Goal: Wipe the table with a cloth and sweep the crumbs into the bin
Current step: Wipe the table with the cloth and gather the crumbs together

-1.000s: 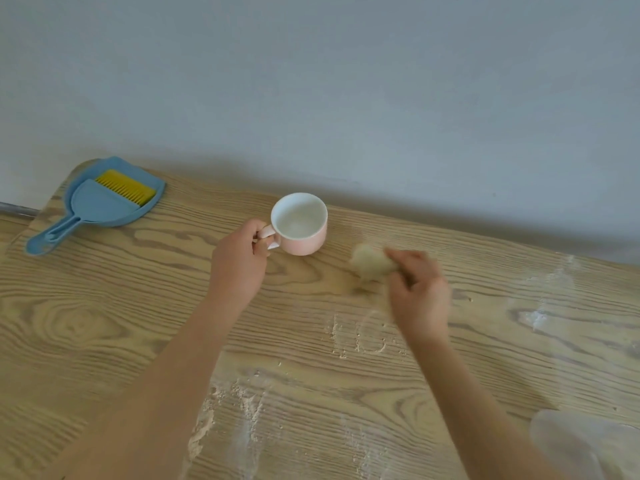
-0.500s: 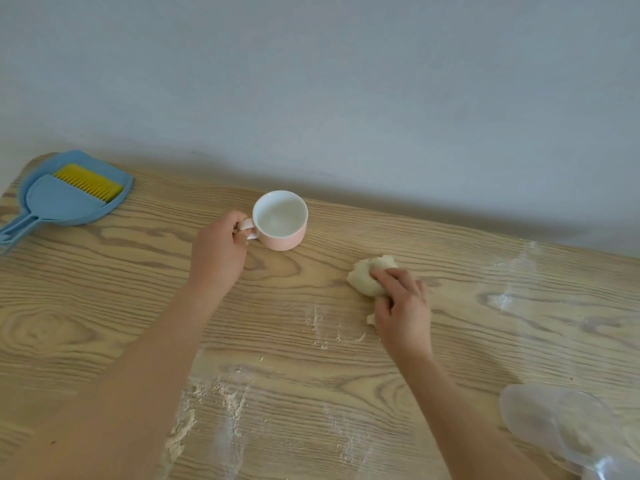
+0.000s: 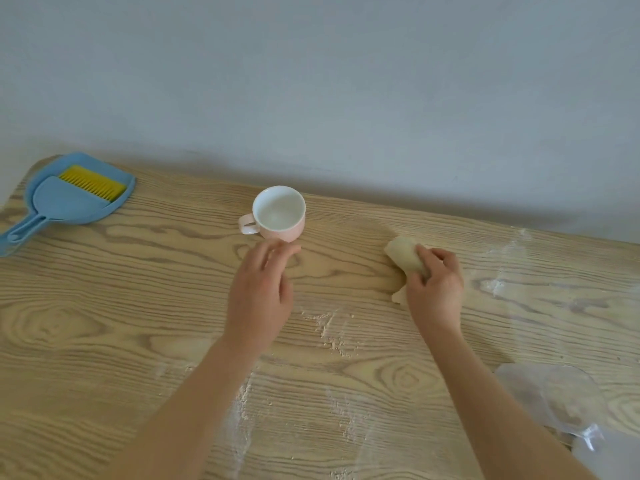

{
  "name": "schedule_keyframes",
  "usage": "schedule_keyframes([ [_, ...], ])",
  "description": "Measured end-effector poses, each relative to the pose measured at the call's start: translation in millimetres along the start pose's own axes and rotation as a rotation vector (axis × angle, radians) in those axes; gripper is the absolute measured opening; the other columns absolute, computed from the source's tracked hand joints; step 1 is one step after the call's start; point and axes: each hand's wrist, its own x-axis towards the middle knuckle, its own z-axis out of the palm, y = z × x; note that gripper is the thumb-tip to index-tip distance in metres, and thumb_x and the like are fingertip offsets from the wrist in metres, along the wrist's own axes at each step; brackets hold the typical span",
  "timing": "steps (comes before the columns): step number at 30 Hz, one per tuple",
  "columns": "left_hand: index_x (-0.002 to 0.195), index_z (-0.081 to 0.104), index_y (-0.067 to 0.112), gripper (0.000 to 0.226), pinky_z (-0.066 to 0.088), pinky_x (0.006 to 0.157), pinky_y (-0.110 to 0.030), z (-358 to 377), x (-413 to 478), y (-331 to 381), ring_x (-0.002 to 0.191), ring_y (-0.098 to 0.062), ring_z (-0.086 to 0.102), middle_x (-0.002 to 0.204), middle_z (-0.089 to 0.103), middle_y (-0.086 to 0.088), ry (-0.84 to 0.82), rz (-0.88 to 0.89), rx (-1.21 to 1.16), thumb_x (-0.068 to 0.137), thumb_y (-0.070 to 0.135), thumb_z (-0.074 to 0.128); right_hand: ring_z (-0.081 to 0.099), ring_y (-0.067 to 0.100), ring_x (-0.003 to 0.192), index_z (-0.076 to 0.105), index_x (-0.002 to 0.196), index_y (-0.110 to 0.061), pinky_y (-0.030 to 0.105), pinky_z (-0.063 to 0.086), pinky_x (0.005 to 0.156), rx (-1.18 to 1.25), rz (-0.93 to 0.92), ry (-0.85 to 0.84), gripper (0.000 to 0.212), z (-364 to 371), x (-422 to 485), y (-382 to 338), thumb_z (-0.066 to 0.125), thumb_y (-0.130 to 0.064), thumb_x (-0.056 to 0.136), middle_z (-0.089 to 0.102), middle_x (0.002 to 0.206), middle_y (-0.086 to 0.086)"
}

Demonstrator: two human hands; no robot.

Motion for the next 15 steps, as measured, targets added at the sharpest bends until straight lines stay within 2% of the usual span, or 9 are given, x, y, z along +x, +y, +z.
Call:
schedule_keyframes([
  [3, 0.115, 0.060, 0.018, 0.050, 0.048, 0.078, -0.029, 1.3, -11.7, 1.9, 0.102, -0.015, 0.052, 0.113, 0.052, 0.004, -0.044, -0.049, -0.058, 0.075, -0.010, 0.051, 0.040, 0.028, 0.111, 0.049, 0.134, -0.014, 0.032, 0.037, 0.092, -0.193, 0.024, -0.079, 0.049, 11.9, 2.0, 5.7, 0.048, -0.004, 0.086, 0.044, 0.127, 0.008],
  [8, 0.114, 0.061, 0.019, 0.048, 0.047, 0.080, -0.027, -13.5, -28.9, -6.8, 0.103, -0.015, 0.052, 0.116, 0.051, 0.004, -0.050, -0.108, -0.052, 0.078, -0.008, 0.045, 0.043, 0.033, 0.096, 0.059, 0.124, -0.013, 0.043, 0.046, 0.085, -0.119, -0.266, -0.182, 0.050, 51.0, -36.1, -38.6, 0.053, 0.004, 0.078, 0.053, 0.120, 0.008],
  [12, 0.110, 0.064, 0.018, 0.047, 0.044, 0.083, -0.023, -21.5, -37.1, -11.7, 0.101, -0.012, 0.050, 0.113, 0.051, 0.006, -0.020, -0.146, -0.065, 0.076, -0.007, 0.042, 0.046, 0.029, 0.086, 0.063, 0.116, -0.016, 0.039, 0.051, 0.072, -0.051, -0.525, -0.328, 0.049, 77.3, -84.8, -69.4, 0.058, 0.005, 0.072, 0.057, 0.111, 0.004],
  [15, 0.109, 0.064, 0.020, 0.051, 0.044, 0.084, -0.023, -25.3, -42.0, -9.4, 0.102, -0.009, 0.048, 0.113, 0.050, 0.008, -0.009, -0.211, -0.073, 0.074, -0.013, 0.045, 0.040, 0.023, 0.084, 0.065, 0.111, -0.022, 0.035, 0.049, 0.071, -0.001, -0.667, -0.488, 0.044, 83.2, -115.9, -79.1, 0.055, 0.001, 0.075, 0.055, 0.108, -0.003],
])
